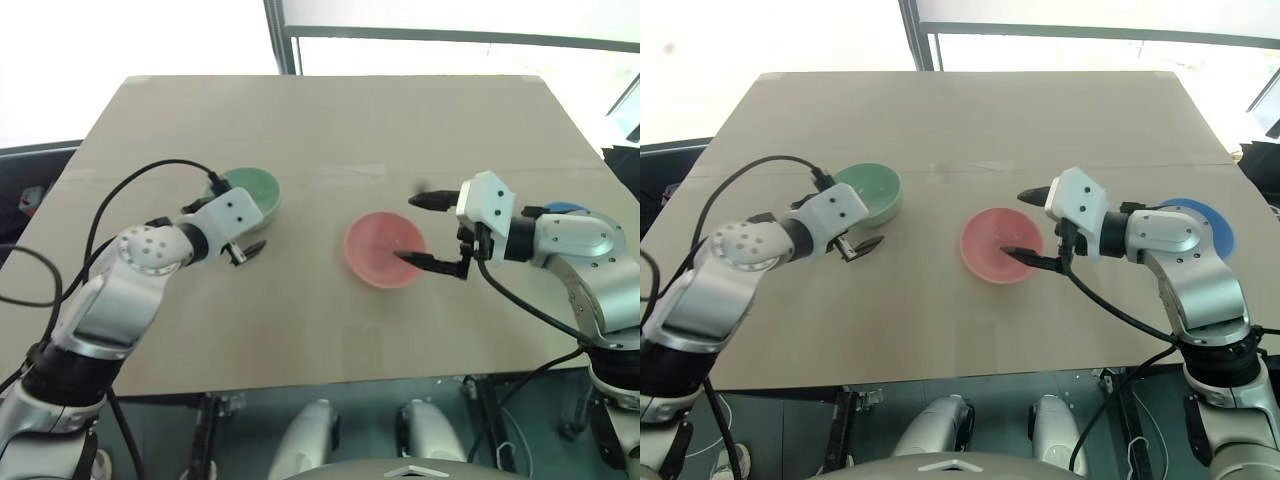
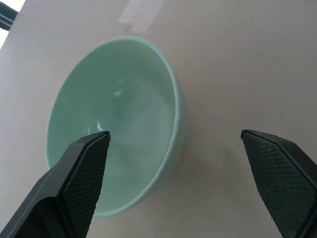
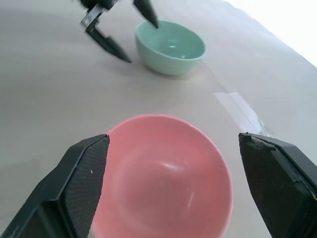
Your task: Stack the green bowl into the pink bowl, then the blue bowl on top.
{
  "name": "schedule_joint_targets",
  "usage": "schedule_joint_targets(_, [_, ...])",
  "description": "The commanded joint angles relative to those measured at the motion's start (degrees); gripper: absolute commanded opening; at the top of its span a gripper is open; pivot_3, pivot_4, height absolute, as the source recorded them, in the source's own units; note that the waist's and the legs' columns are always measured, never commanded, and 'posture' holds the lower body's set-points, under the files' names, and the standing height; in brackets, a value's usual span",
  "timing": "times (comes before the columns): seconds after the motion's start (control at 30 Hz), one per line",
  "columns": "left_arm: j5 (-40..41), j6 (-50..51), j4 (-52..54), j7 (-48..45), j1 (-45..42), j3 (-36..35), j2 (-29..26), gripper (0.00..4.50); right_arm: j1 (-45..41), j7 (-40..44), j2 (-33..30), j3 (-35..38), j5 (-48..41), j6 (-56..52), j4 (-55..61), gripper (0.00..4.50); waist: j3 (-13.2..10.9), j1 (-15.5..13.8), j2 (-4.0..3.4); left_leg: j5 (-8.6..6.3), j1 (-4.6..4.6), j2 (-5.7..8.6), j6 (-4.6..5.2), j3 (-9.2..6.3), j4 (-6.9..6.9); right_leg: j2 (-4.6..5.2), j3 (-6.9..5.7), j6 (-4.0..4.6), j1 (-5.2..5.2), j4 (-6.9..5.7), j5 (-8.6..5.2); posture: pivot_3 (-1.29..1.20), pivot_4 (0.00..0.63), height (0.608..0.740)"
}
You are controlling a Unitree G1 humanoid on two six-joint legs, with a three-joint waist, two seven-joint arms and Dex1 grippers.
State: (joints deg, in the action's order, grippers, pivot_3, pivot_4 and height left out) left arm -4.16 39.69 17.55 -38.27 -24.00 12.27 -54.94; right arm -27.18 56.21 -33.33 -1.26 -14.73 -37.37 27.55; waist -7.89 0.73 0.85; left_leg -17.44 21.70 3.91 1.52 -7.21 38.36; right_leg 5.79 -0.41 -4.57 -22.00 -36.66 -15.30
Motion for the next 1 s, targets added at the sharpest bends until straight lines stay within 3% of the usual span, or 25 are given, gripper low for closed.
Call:
schedule_joint_targets(0.03, [-5.36, -0.51, -4.06, -1.03, -4.85, 4.35, 0.56, 3.83, -0.11, -3.97, 0.93, 1.99, -2.17, -0.07, 2.11, 4.5, 0.01, 0.06, 0.02, 0.0, 0.01, 0.0, 0.0, 0.02, 0.0, -0.01, 0.0, 0.0, -0.04, -0.03, 0.0, 0.0, 0.15, 0.74])
schedule_joint_targets(0.17, [-7.13, -1.61, -7.8, -2.19, -7.66, 5.83, 1.52, 2.51, 0.37, -4.93, 0.38, 1.25, -3.32, 0.73, 2.49, 4.5, 0.0, 0.13, 0.03, 0.0, 0.03, 0.02, 0.0, 0.01, -0.01, -0.01, -0.02, 0.0, -0.09, -0.08, 0.0, 0.0, 0.15, 0.74])
schedule_joint_targets(0.23, [-7.6, -2.37, -8.78, -3.22, -8.43, 5.99, 1.66, 1.49, 0.73, -5.39, 0.11, 1.31, -3.87, 1.08, 2.68, 4.5, 0.0, 0.16, 0.03, 0.0, 0.04, 0.02, 0.01, -0.01, -0.01, -0.01, -0.04, -0.01, -0.11, -0.08, 0.0, 0.0, 0.15, 0.74])
schedule_joint_targets(0.3, [-7.75, -2.53, -9.25, -4.06, -8.51, 5.75, 1.76, 1.21, 1.09, -5.84, -0.12, 1.39, -4.3, 1.23, 2.96, 4.5, 0.0, 0.08, 0.03, 0.0, 0.06, 0.02, 0.01, -0.04, -0.01, 0.0, -0.06, -0.01, -0.1, -0.08, 0.0, 0.0, 0.15, 0.74])
schedule_joint_targets(0.43, [-6.77, -1.34, -8.5, -6.47, -8.36, 4.95, 2.51, 0.01, 1.73, -7.02, -0.71, 2.37, -5.63, 0.89, 3.63, 4.5, 0.0, 0.08, 0.03, 0.0, 0.06, 0.02, 0.01, -0.05, 0.03, 0.0, -0.08, -0.01, -0.1, -0.08, 0.0, 0.0, 0.15, 0.74])
schedule_joint_targets(0.6, [-2.75, -7.23, -4.22, -10.5, -9.72, 3.08, 4.68, 0.01, 3.63, -8.74, -1.89, 5.69, -7.61, 0.5, 4.47, 4.5, 0.0, -0.07, 0.06, 0.0, 0.08, 0.02, 0.01, -0.11, 0.08, 0.01, -0.1, -0.01, -0.09, -0.08, 0.0, 0.0, 0.15, 0.74])
schedule_joint_targets(0.73, [5.53, -16.1, -0.24, -15.81, -12.98, 1.76, 10.07, 0.01, 8.27, -11.87, -2.94, 12.34, -8.66, 0.68, 6.19, 4.5, 0.0, -0.52, 0.08, 0.0, 0.17, 0.06, 0.01, -0.27, 0.14, 0.08, -0.2, -0.01, -0.09, -0.08, 0.0, 0.0, 0.15, 0.74])
schedule_joint_targets(0.93, [12.09, -24.95, -4.44, -24.19, -18.86, 3.7, 16.7, 0.01, 18.05, -15.76, -4.78, 21.67, -9.49, -0.15, 10.57, 4.5, 0.01, -0.29, 0.09, 0.01, 0.13, 0.11, 0.01, -0.19, 0.14, 0.11, -0.21, -0.01, 0.01, -0.07, 0.0, 0.0, 0.15, 0.74])
schedule_joint_targets(1.0, [14.83, -27.38, -6.89, -29.96, -20.14, 5.12, 17.9, 0.73, 20.82, -17.06, -5.08, 23.87, -9.67, -0.51, 12.2, 4.5, 0.01, -0.16, 0.08, 0.01, 0.05, 0.08, 0.01, -0.15, 0.17, 0.07, -0.2, -0.01, 0.13, -0.06, 0.0, 0.0, 0.15, 0.74])
